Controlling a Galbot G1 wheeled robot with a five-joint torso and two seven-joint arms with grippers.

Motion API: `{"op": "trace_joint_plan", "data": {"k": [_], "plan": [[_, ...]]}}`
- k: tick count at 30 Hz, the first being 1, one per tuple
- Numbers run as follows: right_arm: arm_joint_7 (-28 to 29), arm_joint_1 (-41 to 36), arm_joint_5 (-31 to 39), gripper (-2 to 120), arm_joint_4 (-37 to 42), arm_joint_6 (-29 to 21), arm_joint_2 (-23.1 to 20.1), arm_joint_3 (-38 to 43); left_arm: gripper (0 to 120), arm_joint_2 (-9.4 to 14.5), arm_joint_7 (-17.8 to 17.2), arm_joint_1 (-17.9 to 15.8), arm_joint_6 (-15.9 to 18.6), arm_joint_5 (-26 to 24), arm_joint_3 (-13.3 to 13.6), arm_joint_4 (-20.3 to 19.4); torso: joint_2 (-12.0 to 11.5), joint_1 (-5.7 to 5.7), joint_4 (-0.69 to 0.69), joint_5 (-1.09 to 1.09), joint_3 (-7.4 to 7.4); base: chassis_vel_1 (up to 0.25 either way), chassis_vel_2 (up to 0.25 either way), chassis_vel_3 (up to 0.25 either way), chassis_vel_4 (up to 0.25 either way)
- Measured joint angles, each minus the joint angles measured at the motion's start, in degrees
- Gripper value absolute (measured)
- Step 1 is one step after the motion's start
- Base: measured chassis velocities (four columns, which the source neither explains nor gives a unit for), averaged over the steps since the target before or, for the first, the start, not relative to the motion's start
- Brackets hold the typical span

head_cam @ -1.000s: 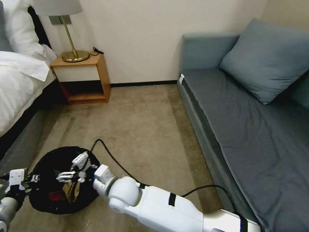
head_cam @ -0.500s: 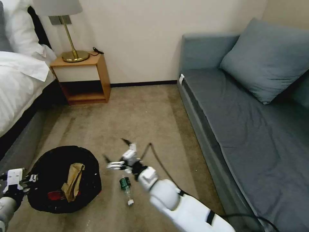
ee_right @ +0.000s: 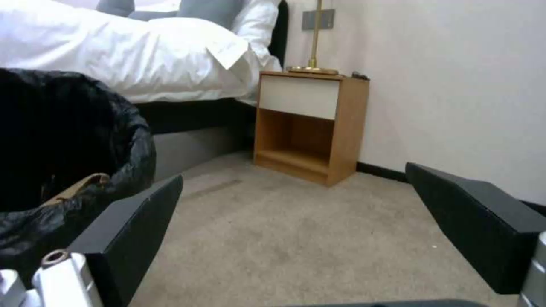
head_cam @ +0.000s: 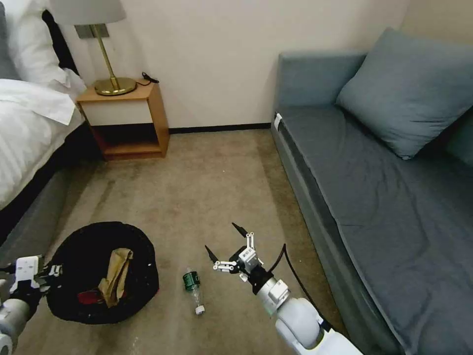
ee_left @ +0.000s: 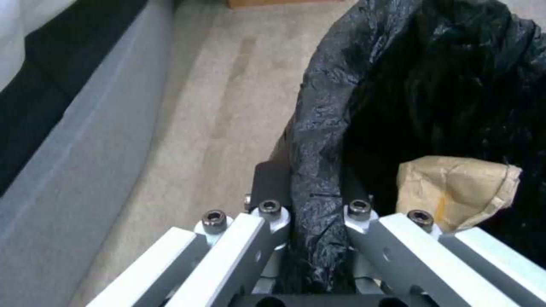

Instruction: Pick up the trash bin, then pick up the garbage on the floor and place it into the trash bin.

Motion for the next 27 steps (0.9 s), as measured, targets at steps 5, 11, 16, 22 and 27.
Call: {"op": "trace_joint_plan", "data": {"k": [5, 11, 16, 22, 27], "plan": [[0.0, -0.2, -0.7, 100, -0.6, 0.0, 0.4, -0.5, 6, 0.2, 0.0, 0.0, 0.0, -0.2, -0.2, 0.2, 0.0, 0.00, 0.00, 0.00, 0.00, -0.108, 0.089, 0.103, -0.102], [-0.1, 0.2, -1.3, 100, -1.6, -0.4, 0.2, -1.6, 6, 0.5, 0.0, -0.4, 0.0, -0.3, -0.2, 0.6, 0.0, 0.00, -0.01, 0.00, 0.00, -0.209, 0.198, 0.198, -0.196], [0.2, 0.2, -0.3, 100, -0.5, -6.3, -1.3, -4.0, 6, 0.7, 0.0, -0.8, 0.0, -0.3, -0.2, 0.9, 0.0, 0.01, -0.01, 0.00, 0.01, -0.195, 0.207, 0.191, -0.204], [3.8, 3.1, 7.9, 100, 2.9, -23.3, -4.4, -12.2, 6, 0.7, 0.0, -0.9, 0.0, -0.4, -0.2, 1.2, 0.0, 0.01, -0.04, -0.01, 0.01, -0.090, 0.064, 0.080, -0.081], [10.5, 10.4, 19.8, 100, 4.2, -46.4, -3.2, -21.4, 6, 0.5, 0.0, -0.8, -0.1, -0.3, -0.4, 1.4, 0.0, 0.00, 0.00, -0.02, 0.00, 0.030, -0.016, -0.022, 0.032]]}}
